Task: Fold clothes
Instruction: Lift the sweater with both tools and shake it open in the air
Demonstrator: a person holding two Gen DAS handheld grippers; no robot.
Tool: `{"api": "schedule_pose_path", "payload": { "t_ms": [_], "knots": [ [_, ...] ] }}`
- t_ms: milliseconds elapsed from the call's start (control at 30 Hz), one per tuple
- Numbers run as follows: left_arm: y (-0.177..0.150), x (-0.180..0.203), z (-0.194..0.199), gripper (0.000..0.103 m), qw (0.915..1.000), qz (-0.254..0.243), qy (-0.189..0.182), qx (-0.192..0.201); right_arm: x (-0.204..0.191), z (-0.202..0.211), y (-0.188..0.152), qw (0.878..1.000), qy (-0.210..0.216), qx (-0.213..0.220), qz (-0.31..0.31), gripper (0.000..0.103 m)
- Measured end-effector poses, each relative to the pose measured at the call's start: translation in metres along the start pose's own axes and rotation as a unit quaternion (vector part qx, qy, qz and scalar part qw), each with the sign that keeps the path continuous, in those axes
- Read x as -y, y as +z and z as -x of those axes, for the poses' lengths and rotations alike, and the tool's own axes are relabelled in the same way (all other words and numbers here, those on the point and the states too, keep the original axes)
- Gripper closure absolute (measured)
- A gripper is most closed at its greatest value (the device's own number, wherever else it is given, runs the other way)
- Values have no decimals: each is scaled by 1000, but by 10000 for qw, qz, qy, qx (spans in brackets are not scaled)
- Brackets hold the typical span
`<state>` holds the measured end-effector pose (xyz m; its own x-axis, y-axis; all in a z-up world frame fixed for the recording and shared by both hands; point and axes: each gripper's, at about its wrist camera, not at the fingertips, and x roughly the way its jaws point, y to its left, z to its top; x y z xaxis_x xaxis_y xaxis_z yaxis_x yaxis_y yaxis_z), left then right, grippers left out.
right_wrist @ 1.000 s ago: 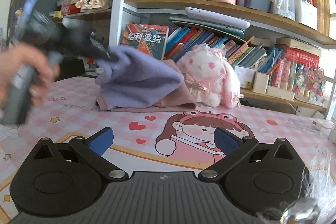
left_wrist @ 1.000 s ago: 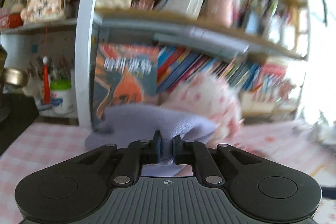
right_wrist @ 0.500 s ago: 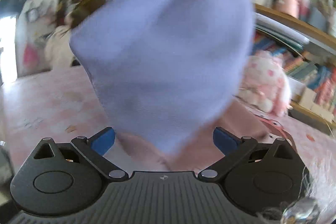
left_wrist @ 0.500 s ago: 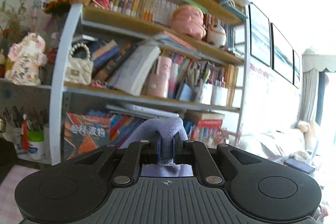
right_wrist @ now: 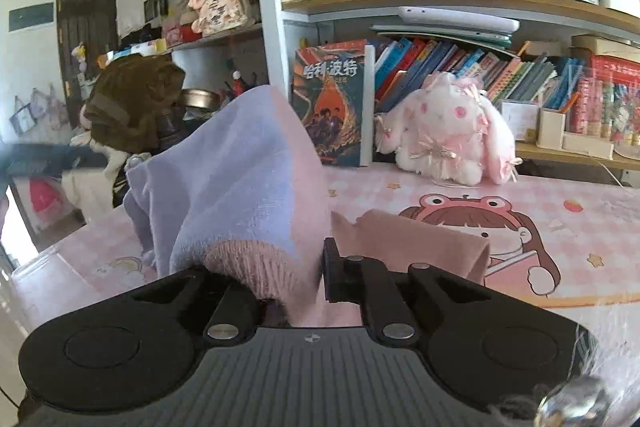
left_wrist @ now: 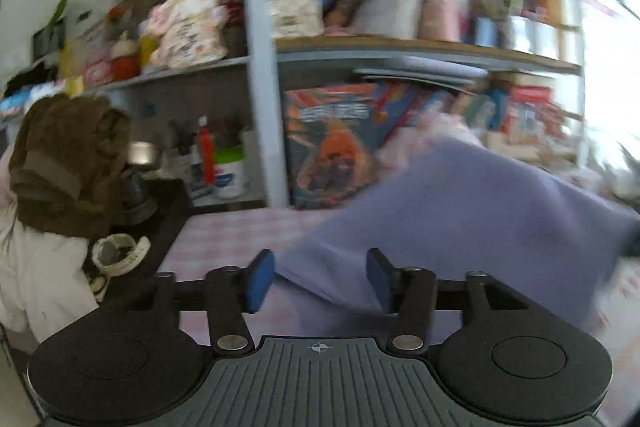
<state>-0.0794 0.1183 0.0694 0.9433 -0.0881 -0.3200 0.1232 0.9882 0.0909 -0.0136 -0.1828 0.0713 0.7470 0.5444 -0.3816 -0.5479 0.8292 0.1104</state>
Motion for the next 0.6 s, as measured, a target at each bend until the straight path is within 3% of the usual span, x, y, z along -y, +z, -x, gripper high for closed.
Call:
{"api": "schedule_pose_path", "payload": {
  "t_ms": [100, 200, 267, 433, 533, 600],
  "knots": [
    [-13, 34, 21, 34, 9975, -511, -435, 235, -6, 2, 8, 9996, 244, -102, -21, 94],
    [-25, 77, 36, 28, 9885, -1107, -924, 447, -14, 0, 24, 9985, 546, -56, -61, 94],
    [-37, 107, 38, 26, 9823, -1505, -1002, 489, -22, 0, 37, 9978, 661, 12, -42, 94],
    [-50, 159, 1, 26, 9763, -2154, 23, 202, -42, 2, 58, 9970, 747, 137, 147, 94],
    [-50, 154, -24, 27, 9780, -2030, 466, 120, -45, 5, 61, 9967, 763, 235, 160, 94],
    [-44, 137, -24, 32, 9812, -1857, 511, 133, -46, 8, 58, 9967, 721, 231, 297, 94]
  ]
}}
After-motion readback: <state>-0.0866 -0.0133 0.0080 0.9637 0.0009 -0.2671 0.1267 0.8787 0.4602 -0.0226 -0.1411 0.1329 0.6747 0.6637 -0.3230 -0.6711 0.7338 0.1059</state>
